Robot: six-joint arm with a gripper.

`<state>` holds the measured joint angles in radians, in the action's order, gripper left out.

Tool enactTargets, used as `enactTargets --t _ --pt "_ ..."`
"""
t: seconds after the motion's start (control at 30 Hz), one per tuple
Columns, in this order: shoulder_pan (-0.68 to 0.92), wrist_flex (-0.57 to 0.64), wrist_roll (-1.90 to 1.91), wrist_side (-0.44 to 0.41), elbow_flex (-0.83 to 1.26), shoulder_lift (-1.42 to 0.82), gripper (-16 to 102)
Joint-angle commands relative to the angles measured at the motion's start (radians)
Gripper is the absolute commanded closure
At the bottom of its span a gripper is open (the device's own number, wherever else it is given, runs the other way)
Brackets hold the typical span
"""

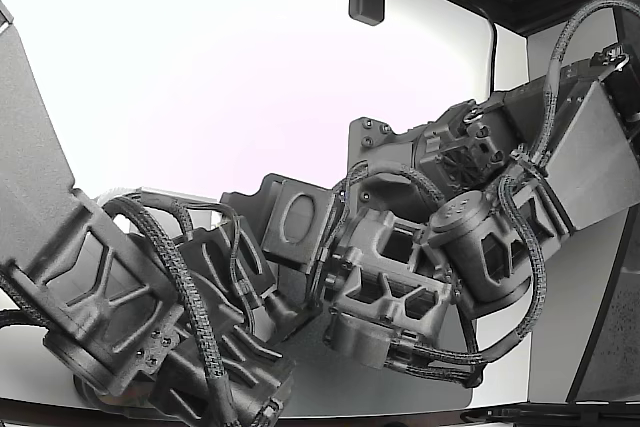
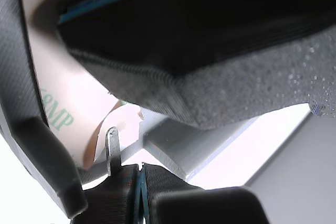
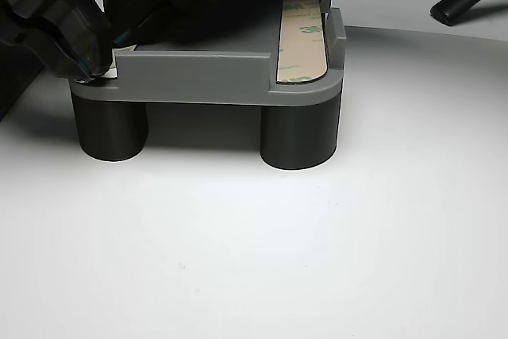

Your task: Peel off protective film from adhesive tape.

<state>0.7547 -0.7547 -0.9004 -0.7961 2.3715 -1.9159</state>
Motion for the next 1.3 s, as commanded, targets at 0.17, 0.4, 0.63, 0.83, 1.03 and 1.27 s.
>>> enactTargets --t 0.17,0.4,0.63,0.83,1.03,1.27 --pt "-0.008 -0.046 0.032 0.014 -0.052 -0.008 97" --pt "-0.003 -0.081 0.057 0.021 -0.069 -0.003 97" --pt "-0.003 -0.115 0.075 0.025 -0.084 0.002 97" --pt "-0.002 -0.121 0.091 0.026 -0.086 0.006 97" --pt "0.000 -0.109 0.086 0.021 -0.072 0.003 97" --pt "-0.002 -0.067 0.054 0.009 -0.063 0.003 97"
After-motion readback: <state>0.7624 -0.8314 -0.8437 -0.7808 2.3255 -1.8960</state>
